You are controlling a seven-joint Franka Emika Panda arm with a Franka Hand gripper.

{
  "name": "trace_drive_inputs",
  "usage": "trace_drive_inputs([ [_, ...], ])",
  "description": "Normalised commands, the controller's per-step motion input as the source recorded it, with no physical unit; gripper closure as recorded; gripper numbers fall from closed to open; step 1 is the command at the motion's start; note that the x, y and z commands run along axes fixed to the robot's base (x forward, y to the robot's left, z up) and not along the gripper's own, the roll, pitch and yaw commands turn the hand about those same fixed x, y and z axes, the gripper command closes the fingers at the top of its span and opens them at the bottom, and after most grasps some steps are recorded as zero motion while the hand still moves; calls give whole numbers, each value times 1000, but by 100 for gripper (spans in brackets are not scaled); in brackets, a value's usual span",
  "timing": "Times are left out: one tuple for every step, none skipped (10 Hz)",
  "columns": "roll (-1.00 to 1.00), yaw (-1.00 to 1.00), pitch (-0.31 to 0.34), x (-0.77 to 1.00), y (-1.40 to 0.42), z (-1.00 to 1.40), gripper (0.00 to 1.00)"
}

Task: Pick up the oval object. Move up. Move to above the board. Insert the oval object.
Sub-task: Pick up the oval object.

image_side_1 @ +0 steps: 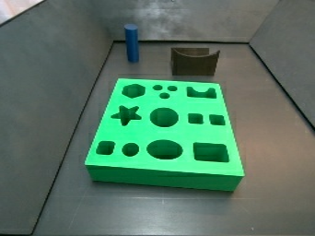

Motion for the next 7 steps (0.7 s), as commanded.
trace_drive_inputs([
  [0, 14, -1, -1000, 0, -411, 0],
  [0, 294, -49, -914, 74, -563, 0],
  [0, 569, 0, -531, 220, -603, 0],
  [-11, 497, -3, -431, 254, -551, 0],
  [-27, 449, -6, -369, 217, -551, 0],
  [-23, 260, 0, -197, 151, -317, 0],
  [0, 0, 0, 0, 0, -20, 0],
])
